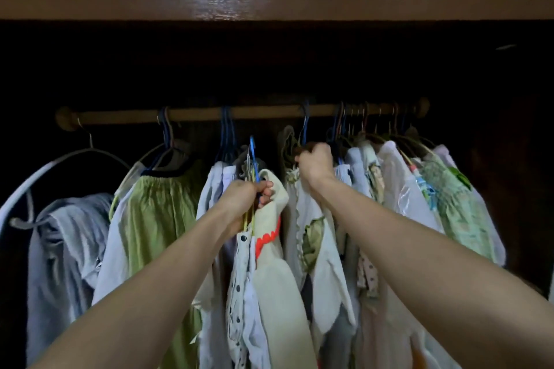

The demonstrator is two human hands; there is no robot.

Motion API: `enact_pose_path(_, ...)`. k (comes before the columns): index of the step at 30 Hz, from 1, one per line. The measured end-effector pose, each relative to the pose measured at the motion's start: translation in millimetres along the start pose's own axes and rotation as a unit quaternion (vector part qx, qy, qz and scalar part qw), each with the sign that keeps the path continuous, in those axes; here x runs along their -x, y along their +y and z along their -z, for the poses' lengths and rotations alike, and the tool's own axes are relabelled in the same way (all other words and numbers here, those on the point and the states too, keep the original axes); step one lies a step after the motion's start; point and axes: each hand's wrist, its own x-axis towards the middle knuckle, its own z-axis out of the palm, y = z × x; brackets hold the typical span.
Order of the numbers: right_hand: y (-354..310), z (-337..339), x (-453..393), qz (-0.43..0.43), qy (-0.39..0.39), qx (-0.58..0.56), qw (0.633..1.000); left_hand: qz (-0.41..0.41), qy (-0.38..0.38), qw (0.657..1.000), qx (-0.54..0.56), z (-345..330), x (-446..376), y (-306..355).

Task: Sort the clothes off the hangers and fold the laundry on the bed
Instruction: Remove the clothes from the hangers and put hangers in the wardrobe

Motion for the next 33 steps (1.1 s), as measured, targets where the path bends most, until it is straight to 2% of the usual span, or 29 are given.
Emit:
enact_pose_path(3,-3.5,-4.1,-22.8,0.011,0.015,-0.027,0.999,-0.039,0.018,0.998,-0.044,5.9,-8.9,-3.7)
enact_pose_path(8,-3.1,-9.7,-59.9,0.041,0.006,0.013,0.999,-0.062,0.014,0.994,-0.086,9.2,-22.0,-8.4)
enact_pose_path(12,12.7,-18.0,-77.6,0.025,-0.018,0.02,0.999,-0.061,0.012,0.992,-0.11,12.5,-31.4,-15.7)
enact_pose_path(14,22.9,-20.2,-74.0,0.005,-0.028,-0.024,0.999,-0.053,0.01,0.993,-0.102,15.8,-35.7,-21.9)
enact_pose_path(16,26.4,-16.3,-63.3,0.022,-0.028,-0.024,0.999,-0.049,0.004,0.994,-0.094,18.1,-39.9,-29.4)
enact_pose_path(18,25.8,-7.4,-41.8,0.056,-0.033,0.123,0.99,-0.049,0.004,0.994,-0.093,18.5,-42.7,-36.3)
enact_pose_path(20,31.4,-0.8,-12.7,0.101,-0.007,0.307,0.946,-0.053,0.008,0.995,-0.088,16.6,-43.9,-40.1)
enact_pose_path(21,36.6,1.9,3.3,0.148,0.019,0.352,0.924,-0.056,0.009,0.995,-0.081,14.7,-43.8,-40.7)
enact_pose_path(23,50.6,7.8,38.6,0.27,0.042,0.327,0.905,-0.063,0.011,0.996,-0.067,10.2,-42.5,-40.2)
enact_pose_path(25,58.5,19.9,75.1,0.335,-0.005,0.209,0.919,-0.059,0.009,0.997,-0.048,6.0,-40.7,-39.0)
enact_pose_path(27,58.2,37.5,109.2,0.275,-0.069,0.129,0.95,-0.031,-0.007,0.999,0.001,1.2,-37.0,-37.9)
enact_pose_path(29,54.5,51.2,127.4,0.166,-0.149,0.142,0.965,0.011,-0.04,0.997,0.059,-6.9,-31.4,-38.4)
enact_pose_path(33,43.0,64.1,134.7,0.043,-0.294,0.242,0.923,0.051,-0.084,0.992,0.073,-18.7,-19.9,-44.0)
